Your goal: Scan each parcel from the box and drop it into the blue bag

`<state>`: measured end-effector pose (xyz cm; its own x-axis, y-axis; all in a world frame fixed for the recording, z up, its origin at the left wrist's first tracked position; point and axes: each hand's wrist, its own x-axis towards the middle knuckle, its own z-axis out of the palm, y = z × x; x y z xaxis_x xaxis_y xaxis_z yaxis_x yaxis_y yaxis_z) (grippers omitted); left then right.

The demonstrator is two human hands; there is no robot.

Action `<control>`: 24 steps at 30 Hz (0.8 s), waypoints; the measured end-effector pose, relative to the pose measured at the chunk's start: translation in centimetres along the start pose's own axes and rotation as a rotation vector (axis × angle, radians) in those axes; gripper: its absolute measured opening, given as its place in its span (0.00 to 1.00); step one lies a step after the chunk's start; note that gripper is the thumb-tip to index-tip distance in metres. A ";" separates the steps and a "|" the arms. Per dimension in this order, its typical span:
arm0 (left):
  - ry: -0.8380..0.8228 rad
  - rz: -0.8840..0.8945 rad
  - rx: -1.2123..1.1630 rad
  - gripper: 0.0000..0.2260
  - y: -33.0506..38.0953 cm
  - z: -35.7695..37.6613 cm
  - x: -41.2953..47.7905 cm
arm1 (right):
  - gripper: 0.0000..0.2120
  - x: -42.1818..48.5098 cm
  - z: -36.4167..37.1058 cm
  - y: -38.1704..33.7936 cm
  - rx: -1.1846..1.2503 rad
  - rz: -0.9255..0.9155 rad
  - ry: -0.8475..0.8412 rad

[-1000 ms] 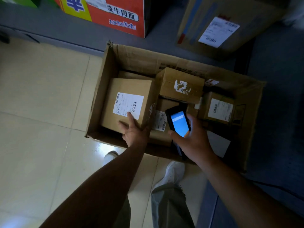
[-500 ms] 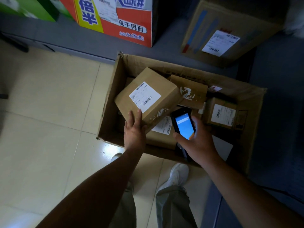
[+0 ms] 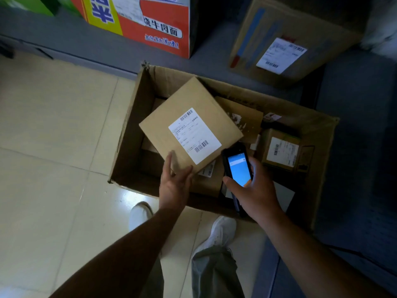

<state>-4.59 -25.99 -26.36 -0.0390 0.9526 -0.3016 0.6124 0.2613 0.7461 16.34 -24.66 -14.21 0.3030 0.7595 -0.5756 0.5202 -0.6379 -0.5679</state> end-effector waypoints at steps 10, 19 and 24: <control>0.137 -0.444 -0.251 0.45 -0.6 2.0 4.3 | 0.41 0.7 2.5 1.2 -0.035 -0.014 -0.074; 0.146 -0.610 -0.557 0.36 -0.1 3.2 7.4 | 0.41 1.0 2.9 1.5 -0.095 -0.009 -0.055; 0.138 -0.585 -0.632 0.19 1.2 2.8 8.8 | 0.41 1.0 2.3 1.1 -0.117 -0.040 -0.047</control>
<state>-1.95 -17.71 -29.81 -0.3309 0.6379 -0.6955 -0.0877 0.7130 0.6957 15.39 -24.92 -16.77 0.2440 0.7754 -0.5824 0.6212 -0.5861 -0.5202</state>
